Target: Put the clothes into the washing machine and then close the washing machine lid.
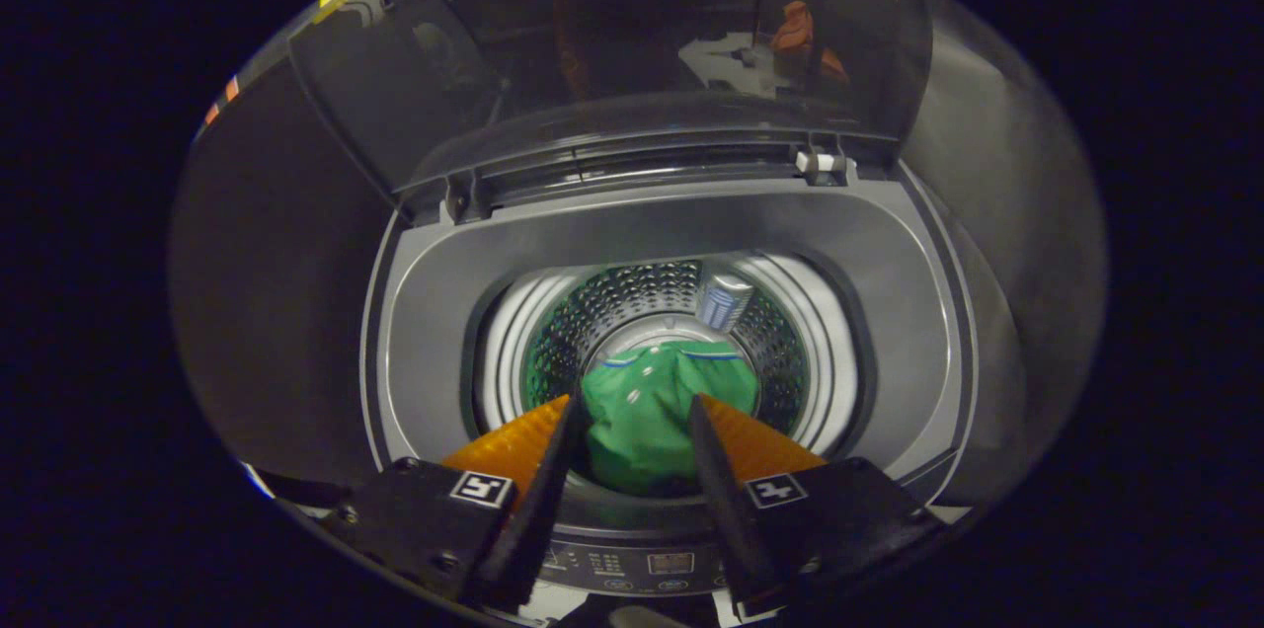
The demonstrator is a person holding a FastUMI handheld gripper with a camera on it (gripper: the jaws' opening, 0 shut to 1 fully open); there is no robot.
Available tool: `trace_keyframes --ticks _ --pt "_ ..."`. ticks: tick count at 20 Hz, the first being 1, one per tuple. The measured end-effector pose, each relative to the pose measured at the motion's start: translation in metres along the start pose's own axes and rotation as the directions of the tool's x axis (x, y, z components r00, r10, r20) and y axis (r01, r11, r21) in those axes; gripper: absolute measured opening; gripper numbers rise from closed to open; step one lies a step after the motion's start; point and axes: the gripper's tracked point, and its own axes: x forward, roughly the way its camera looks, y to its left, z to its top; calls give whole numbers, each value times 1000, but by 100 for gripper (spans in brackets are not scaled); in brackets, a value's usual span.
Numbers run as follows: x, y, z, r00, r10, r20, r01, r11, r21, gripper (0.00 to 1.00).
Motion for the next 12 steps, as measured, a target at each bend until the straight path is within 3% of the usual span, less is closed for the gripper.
trace_keyframes --ticks 1,7,12 --pt "-1 1 0 1000 -1 14 1 1000 -15 77" --pt "-18 -8 11 993 -66 95 71 996 -52 77" --pt "-52 -13 36 964 -93 249 118 989 -84 77"
